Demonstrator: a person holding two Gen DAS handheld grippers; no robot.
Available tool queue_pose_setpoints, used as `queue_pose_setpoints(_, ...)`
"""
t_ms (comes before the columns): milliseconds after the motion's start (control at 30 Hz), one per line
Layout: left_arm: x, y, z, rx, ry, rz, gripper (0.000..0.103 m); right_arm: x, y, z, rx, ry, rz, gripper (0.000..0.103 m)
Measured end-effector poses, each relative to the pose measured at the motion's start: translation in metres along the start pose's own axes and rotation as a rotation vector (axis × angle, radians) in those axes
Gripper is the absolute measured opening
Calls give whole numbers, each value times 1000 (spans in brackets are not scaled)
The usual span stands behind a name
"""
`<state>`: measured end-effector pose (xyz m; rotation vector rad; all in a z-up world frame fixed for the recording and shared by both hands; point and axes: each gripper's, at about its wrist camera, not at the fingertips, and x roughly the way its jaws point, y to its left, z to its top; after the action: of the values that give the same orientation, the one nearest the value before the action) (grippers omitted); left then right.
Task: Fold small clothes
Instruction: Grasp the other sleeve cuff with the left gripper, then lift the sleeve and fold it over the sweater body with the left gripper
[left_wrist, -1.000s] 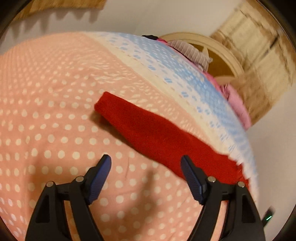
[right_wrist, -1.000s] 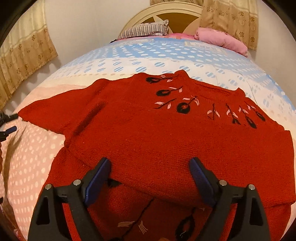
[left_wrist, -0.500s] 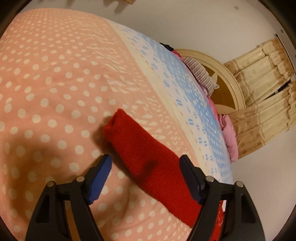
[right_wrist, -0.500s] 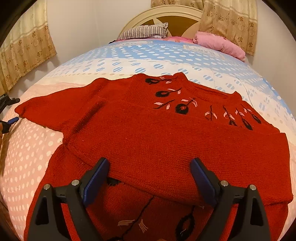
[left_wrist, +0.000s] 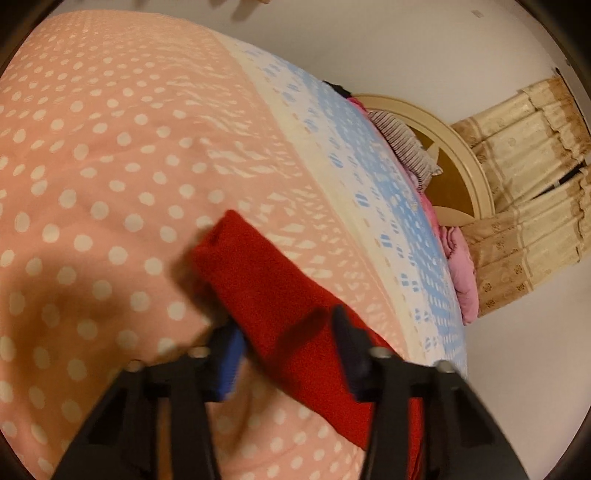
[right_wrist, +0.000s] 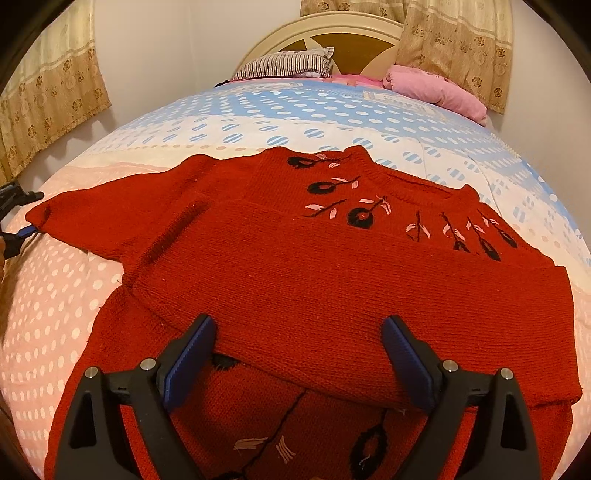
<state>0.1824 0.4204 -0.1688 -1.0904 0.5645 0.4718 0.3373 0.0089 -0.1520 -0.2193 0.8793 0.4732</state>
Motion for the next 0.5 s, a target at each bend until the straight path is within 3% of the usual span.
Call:
queue_pose_setpoints(67, -1, 1, -2, 6, 10, 4, 14, 0, 0, 0, 2, 0, 1, 93)
queue_pose_setpoints(100, -2, 1, -3, 20, 14, 8, 11, 0, 0, 0, 2, 0, 1, 93)
queue_pose_setpoints(233, -15, -5, -4, 66, -12, -10, 6, 0, 0, -1, 3, 0, 1, 93)
queue_pose_setpoints(500, -42, -40, 0, 146, -72, -75, 6, 1, -1, 0, 7, 2, 5, 93)
